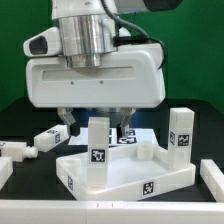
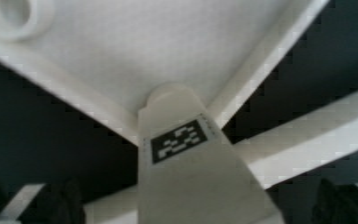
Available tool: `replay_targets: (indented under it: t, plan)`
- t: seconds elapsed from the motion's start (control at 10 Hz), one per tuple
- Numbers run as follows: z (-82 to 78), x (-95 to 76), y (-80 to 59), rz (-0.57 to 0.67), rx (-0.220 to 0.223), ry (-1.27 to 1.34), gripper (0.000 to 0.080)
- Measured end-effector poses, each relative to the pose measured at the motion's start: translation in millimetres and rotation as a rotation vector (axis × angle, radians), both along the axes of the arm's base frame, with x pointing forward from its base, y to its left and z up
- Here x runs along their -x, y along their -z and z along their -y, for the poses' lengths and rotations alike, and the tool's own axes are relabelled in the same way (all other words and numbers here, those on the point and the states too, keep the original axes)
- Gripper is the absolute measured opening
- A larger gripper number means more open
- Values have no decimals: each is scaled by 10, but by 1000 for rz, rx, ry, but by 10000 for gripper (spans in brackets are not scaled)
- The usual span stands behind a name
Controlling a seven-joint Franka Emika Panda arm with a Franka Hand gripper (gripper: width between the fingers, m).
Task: Assemble desk
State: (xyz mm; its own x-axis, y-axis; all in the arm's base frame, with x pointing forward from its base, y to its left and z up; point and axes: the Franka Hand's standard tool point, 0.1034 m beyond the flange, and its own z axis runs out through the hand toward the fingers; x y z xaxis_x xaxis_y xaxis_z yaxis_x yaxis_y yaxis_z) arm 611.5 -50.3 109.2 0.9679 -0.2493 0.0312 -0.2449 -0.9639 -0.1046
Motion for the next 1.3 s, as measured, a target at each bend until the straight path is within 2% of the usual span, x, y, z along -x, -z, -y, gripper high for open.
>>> replay_targets:
  t: [0.1, 0.2, 0.3, 0.4, 0.6, 0.7, 0.8, 0.9, 1.0, 1.2, 1.3]
  plan:
    - [5, 7, 8, -2, 0, 12, 609]
    - [5, 7, 10, -5, -2, 38, 609]
    - [5, 7, 10, -7, -4, 67, 471]
    - [18, 8, 11, -14, -7, 136, 288]
    - [240, -36, -34, -25, -6, 314, 284]
    - [293, -33, -43, -38, -11, 504, 284]
    - [300, -30, -47, -53, -20, 696, 284]
    - [273, -32, -44, -76, -55, 935, 284]
    - [241, -74, -70, -94, -120, 1120, 284]
    - [65, -97, -38, -117, -132, 1315, 284]
    - [85, -90, -28, -121, -135, 1351, 284]
